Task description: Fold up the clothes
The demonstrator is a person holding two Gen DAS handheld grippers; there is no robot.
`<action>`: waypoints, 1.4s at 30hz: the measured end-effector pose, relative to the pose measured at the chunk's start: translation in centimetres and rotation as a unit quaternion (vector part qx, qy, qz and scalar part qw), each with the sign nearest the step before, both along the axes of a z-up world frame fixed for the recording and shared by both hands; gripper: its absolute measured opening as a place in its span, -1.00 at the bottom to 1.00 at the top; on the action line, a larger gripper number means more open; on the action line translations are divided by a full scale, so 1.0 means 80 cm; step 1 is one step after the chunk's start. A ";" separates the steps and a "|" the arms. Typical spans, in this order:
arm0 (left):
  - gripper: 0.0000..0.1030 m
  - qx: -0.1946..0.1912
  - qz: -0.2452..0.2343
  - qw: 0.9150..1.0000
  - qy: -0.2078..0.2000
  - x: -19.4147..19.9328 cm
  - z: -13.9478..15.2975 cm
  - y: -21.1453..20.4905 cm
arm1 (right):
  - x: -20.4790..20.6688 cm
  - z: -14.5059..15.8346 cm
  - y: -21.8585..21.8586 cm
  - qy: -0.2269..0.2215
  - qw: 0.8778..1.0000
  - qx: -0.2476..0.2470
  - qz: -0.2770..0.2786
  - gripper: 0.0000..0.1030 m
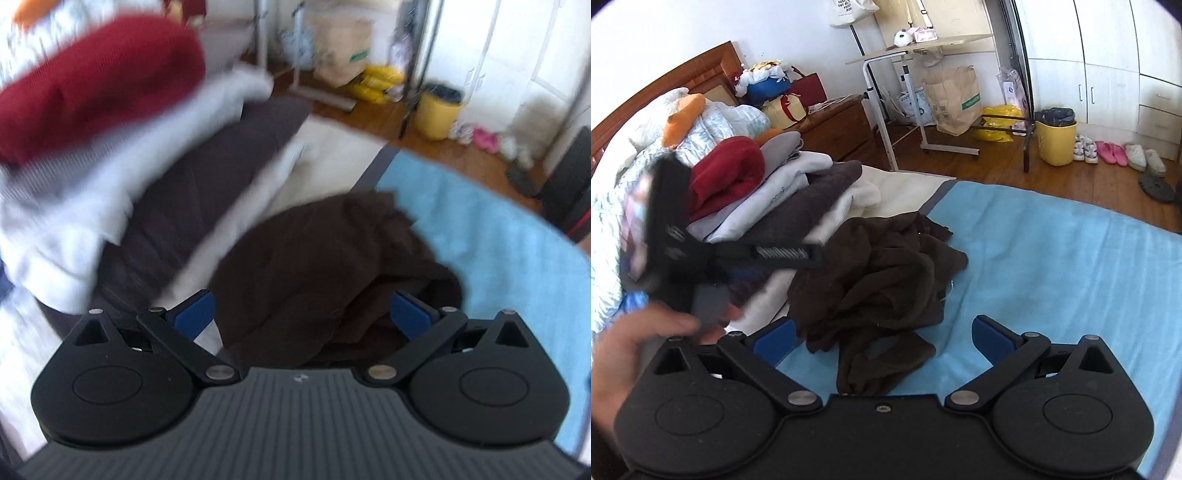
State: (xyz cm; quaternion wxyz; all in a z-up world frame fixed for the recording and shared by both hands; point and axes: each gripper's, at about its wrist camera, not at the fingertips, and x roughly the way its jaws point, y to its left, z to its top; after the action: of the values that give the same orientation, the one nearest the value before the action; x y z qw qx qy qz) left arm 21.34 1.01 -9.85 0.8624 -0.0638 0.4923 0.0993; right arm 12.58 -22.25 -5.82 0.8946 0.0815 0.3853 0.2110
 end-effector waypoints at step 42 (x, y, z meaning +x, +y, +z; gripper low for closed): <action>-0.63 0.038 -0.168 0.978 -0.117 -0.059 -0.005 -0.101 | -0.025 -0.086 -0.041 -0.065 0.993 0.093 -0.037 -0.59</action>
State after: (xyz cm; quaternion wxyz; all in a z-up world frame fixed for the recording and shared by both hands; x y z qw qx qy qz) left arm 16.64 -7.05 -10.26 0.9203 0.0417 0.3873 -0.0359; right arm 10.57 -25.49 -12.69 0.9135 0.1649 0.3016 0.2175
